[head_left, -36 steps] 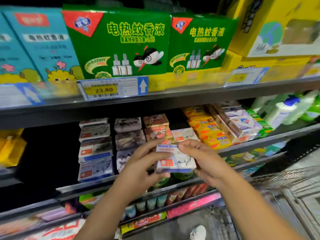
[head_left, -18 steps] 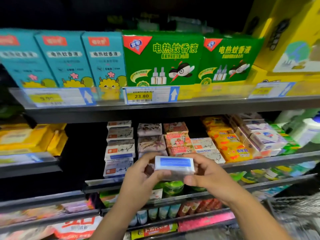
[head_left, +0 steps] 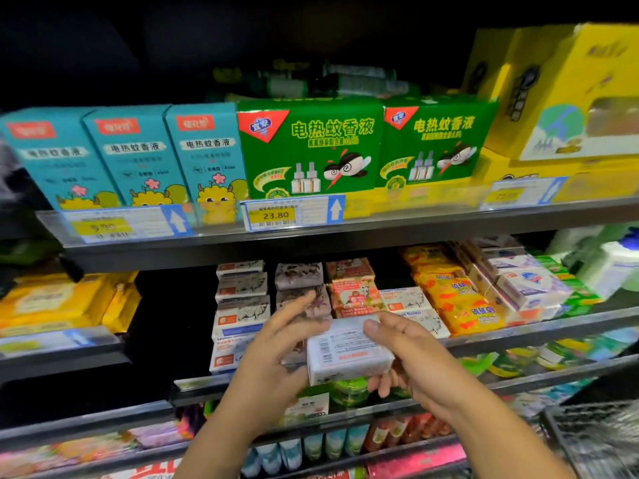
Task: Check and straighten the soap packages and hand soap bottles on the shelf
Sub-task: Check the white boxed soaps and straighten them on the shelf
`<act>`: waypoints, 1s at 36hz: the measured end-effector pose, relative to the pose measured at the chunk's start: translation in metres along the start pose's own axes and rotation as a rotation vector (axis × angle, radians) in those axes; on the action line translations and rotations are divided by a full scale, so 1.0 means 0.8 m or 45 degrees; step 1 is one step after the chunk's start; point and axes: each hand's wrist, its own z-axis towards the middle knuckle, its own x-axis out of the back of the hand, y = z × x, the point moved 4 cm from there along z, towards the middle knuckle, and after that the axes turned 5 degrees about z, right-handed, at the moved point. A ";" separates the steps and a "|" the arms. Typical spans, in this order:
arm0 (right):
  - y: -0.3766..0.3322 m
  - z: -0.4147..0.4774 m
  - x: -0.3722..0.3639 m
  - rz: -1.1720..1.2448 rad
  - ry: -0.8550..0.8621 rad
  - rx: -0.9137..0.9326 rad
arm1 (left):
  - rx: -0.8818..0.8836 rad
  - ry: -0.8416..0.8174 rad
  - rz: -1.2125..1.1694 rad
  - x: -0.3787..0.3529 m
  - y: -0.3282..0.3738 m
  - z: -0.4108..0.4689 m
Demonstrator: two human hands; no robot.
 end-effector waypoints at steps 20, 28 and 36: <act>0.001 0.017 -0.002 -0.045 0.066 0.140 | 0.653 -0.127 -0.862 -0.012 -0.002 -0.001; -0.008 0.019 0.004 0.147 0.071 -0.023 | 0.265 -0.084 -0.182 0.001 -0.011 0.009; -0.002 0.023 0.007 -0.187 -0.038 -0.082 | 0.401 0.169 -0.604 -0.003 -0.006 0.014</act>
